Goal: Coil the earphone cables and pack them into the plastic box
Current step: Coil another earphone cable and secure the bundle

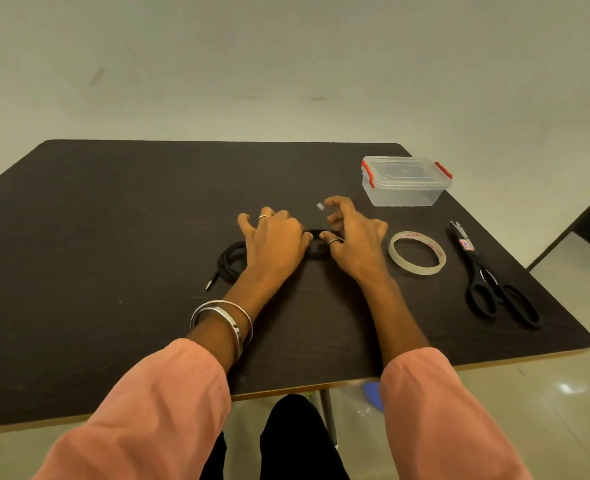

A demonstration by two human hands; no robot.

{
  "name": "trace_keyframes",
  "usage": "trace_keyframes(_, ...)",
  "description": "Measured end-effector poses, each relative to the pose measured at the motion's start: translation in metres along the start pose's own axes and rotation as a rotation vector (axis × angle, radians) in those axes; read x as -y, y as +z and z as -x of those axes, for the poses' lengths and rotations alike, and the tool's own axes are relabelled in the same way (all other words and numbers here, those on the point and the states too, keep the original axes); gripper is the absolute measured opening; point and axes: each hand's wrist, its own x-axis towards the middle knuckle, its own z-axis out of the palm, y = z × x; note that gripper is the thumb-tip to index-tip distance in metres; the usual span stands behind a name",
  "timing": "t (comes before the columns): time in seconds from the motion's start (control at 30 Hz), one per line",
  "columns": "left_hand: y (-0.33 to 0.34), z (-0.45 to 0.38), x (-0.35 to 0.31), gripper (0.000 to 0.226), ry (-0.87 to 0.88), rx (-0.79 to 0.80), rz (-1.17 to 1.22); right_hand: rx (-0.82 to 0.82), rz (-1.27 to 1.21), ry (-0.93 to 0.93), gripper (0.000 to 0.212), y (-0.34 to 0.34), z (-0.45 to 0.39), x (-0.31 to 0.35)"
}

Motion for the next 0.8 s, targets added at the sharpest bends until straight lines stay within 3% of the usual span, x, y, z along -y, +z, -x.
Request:
trace_keyframes(0.33, 0.000, 0.008, -0.004, 0.023, 0.077, -0.088, -0.041, -0.012, 0.151, -0.043, 0.049, 0.004, 0.000, 0.005)
trace_keyframes(0.6, 0.003, 0.010, -0.001, 0.030, 0.089, -0.239, 0.107, -0.167, -0.244, -0.149, 0.044, 0.000, 0.003, 0.006)
trace_keyframes(0.8, 0.000, 0.007, 0.002, 0.022, 0.074, -0.288, 0.281, -0.140, -0.338, -0.165, 0.033, -0.006, 0.006, 0.011)
